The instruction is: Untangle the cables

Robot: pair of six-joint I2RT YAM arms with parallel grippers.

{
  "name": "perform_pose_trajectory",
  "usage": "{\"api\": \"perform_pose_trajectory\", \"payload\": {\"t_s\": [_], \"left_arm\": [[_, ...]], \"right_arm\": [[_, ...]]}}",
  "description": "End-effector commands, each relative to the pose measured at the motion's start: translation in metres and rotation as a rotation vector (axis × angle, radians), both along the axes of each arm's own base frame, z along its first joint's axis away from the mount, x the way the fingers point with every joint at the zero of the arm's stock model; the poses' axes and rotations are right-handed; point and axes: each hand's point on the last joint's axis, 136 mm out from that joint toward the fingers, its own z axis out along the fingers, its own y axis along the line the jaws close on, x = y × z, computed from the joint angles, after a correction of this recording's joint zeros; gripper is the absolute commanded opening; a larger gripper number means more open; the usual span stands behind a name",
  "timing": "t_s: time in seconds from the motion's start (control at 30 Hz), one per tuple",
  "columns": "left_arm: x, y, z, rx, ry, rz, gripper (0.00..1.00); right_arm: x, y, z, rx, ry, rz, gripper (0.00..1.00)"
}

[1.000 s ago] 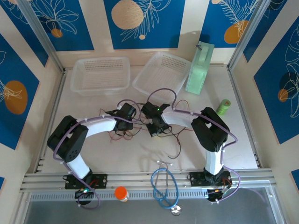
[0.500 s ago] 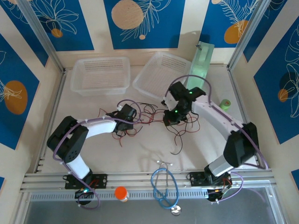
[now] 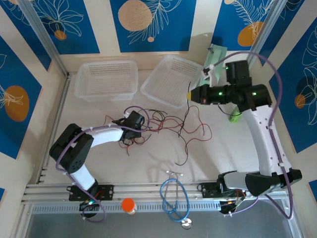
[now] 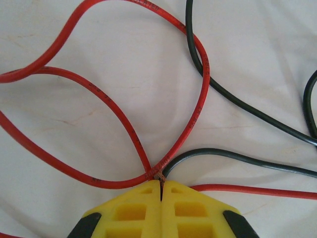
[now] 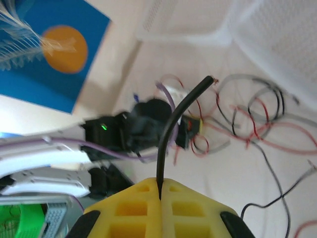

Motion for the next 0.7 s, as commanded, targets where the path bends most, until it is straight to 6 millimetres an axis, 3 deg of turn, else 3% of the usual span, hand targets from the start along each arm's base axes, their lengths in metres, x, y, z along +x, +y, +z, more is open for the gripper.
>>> {"api": "perform_pose_trajectory", "payload": {"t_s": [0.0, 0.3, 0.47, 0.67], "left_arm": [[-0.037, 0.04, -0.045, 0.147, 0.163, 0.034, 0.0], [-0.037, 0.041, -0.043, 0.14, 0.156, 0.034, 0.0], [-0.038, 0.042, -0.041, 0.147, 0.152, 0.035, 0.0], [-0.039, 0.043, -0.043, 0.145, 0.153, 0.036, 0.0]], "right_arm": [[-0.003, -0.005, 0.04, 0.084, -0.025, -0.014, 0.0], [0.038, -0.029, 0.122, 0.232, -0.095, -0.101, 0.0], [0.053, -0.041, 0.157, 0.336, -0.111, -0.101, 0.0], [0.066, -0.071, 0.195, 0.457, -0.124, -0.109, 0.0]]}}
